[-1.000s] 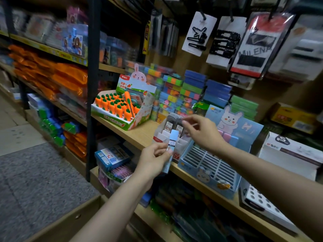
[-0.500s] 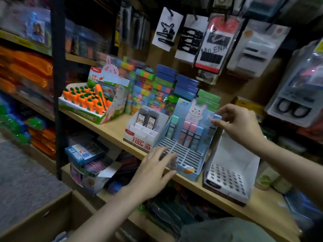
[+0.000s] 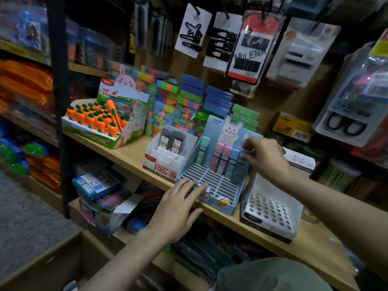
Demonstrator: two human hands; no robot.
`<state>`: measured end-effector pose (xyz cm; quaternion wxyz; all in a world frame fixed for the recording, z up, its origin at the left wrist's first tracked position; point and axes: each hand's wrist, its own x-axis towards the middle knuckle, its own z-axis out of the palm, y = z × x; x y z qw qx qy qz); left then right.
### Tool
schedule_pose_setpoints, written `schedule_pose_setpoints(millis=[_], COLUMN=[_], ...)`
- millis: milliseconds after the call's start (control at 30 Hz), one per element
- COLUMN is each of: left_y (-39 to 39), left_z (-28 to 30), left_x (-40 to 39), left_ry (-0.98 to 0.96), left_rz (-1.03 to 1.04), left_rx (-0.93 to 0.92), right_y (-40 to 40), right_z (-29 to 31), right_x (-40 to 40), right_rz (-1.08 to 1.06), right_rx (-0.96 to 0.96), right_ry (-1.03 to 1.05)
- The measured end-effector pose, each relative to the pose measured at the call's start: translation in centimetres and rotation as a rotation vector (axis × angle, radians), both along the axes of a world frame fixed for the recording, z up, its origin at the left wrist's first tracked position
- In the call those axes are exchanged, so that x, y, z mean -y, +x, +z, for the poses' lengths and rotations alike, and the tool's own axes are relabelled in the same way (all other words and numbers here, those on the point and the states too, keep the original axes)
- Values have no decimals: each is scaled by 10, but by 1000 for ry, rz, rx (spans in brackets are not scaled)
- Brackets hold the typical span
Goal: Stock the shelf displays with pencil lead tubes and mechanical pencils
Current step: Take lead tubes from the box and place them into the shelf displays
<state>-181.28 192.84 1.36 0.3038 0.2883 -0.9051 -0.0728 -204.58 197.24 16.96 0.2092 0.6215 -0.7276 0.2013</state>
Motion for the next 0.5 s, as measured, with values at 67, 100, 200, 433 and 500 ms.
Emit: schedule_pose_setpoints(millis=[67,100,200,433,500], left_y=[-1,-1,-2,-1,-1], left_z=[0,0,0,-1,-1], left_x=[0,0,0,1,0], left_ry=[-4,-6,-3,-12,-12], left_rz=[2,1,0,-5,-4], left_rx=[-7,-13,-31,-23,-18], right_y=[0,0,-1,0,-1], right_z=[0,1,1,-2,-1], right_x=[0,-1,0,1,1], right_rz=[-2,-6,-27,-25,-37], right_rx=[18,28,14,80,67], right_ry=[-11,-7,-12,-15,1])
